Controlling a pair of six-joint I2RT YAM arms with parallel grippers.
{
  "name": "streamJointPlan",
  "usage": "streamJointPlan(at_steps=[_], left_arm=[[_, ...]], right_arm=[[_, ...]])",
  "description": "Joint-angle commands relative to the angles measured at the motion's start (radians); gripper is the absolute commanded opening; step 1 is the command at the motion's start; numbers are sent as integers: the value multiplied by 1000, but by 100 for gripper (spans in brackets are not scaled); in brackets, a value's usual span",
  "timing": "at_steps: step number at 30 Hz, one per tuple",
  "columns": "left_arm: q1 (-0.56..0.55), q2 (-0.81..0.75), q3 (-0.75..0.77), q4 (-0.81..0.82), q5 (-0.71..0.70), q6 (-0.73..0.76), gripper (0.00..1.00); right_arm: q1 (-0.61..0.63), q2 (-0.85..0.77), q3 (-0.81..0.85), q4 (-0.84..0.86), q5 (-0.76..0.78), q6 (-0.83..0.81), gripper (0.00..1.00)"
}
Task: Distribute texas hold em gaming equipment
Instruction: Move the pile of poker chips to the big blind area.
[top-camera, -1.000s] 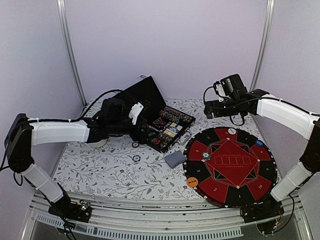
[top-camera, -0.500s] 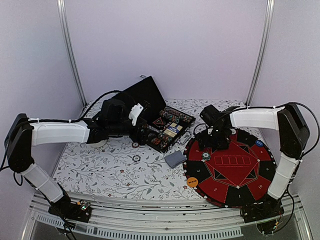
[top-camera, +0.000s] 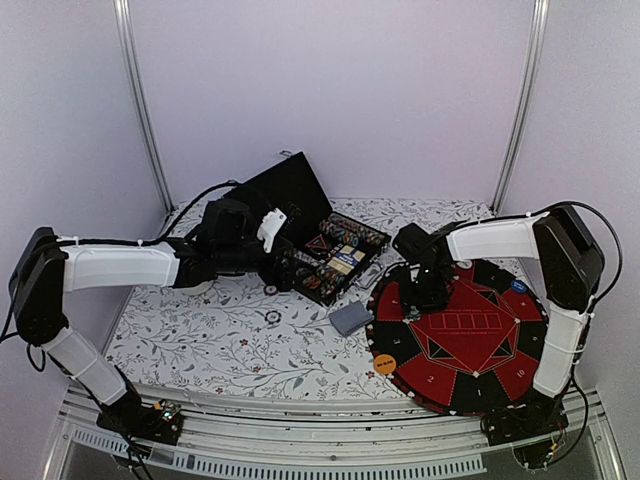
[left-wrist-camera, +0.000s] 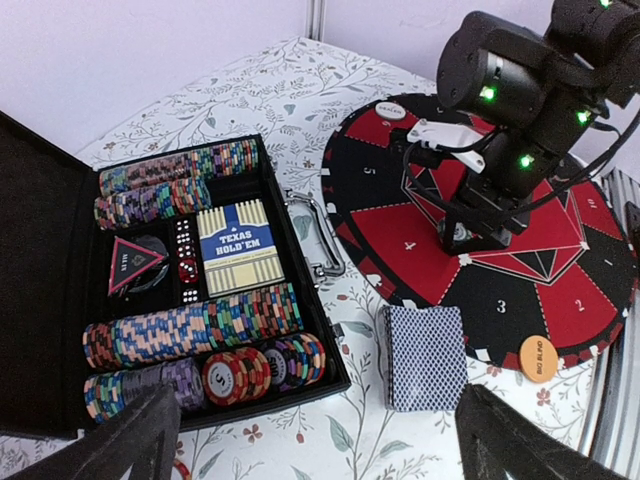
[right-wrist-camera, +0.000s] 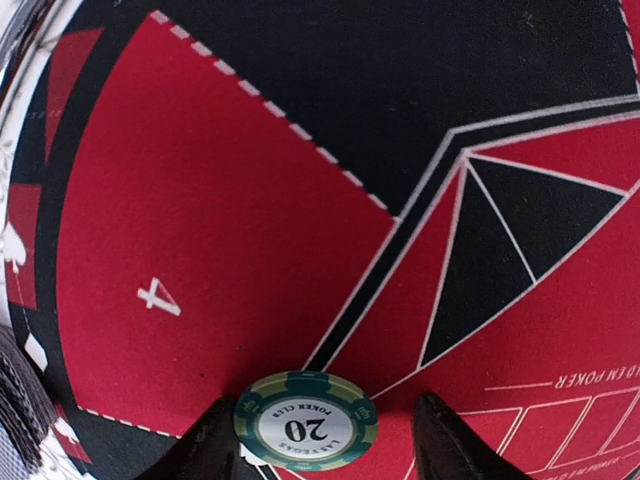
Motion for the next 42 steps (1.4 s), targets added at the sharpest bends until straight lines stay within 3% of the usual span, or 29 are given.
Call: streamJointPlan(at_steps=[1,11,17,32,34,40,42], left_arm=[[7,5,-15,11,1,11,98],[8,-3,-18,6,3,13,98],[9,-10,-19,0,-6,20,98],[13,-26,-26,-7,-20,29,98],[14,-27,-26,-10,-22,30,98],[22,-8,-5,-55,-59,23,98],[22,30,53,-122,-106,19,97]], right_arm=[[10,-4,-31,-6,-22,-3,54],[25,-11,-69,-10,-75,-41,48],[64,-12,-74,-28,-123,-51,21],[213,-26,-81,-60,-224,-30,15],[214,-25,-76,-63,-223,-31,20],[211,-55,17,-153,-143,-50,69],[201,-74,51,-186,-112,-64,79]])
